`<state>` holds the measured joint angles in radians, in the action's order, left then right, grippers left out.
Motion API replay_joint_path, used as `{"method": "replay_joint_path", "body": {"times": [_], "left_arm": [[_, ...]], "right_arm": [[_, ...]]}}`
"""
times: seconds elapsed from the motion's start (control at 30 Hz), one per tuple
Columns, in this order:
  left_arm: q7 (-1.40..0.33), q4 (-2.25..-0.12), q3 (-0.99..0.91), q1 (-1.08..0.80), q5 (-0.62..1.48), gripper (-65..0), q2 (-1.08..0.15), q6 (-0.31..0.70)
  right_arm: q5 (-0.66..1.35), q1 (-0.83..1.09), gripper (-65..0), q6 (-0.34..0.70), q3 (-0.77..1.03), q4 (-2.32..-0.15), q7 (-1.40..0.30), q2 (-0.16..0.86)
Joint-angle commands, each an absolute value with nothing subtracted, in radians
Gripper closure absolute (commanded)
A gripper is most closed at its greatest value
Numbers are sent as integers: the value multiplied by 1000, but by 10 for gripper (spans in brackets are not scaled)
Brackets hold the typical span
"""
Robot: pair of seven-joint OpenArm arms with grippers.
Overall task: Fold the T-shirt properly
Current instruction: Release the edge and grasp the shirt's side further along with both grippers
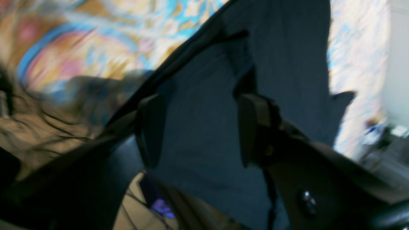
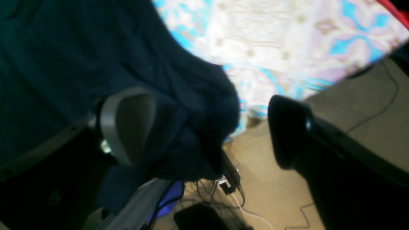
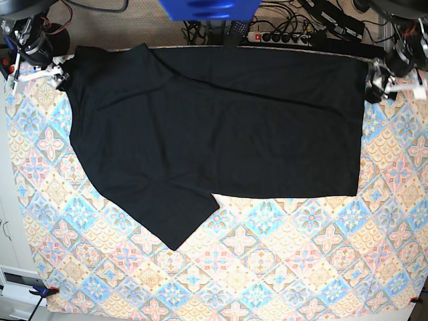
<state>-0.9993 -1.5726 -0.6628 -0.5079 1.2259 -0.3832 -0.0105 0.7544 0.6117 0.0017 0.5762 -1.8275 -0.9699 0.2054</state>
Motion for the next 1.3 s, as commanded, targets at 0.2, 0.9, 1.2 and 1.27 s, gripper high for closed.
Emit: {"method": "replay_joint_path", "body": {"times": [0.2,0.9,1.2,1.27], "left_arm": [[-984,-1589,-601,-269,1030,-358,-461,-4],[-869,-960,-407,343,584,-356,-430,-1],[-696,-822,-179,360,562,-356,-392,-2],[-688,-803,-166,360,562,-356,-389,-2]], "right_arm": [[756,420,-577,5,467,-1856,-1047,292],[476,213,-332,4,229,-1847,-1078,308],[476,214,-329,4,229,-1847,-1078,308],[476,214,-329,4,229,-1847,-1078,308]]}}
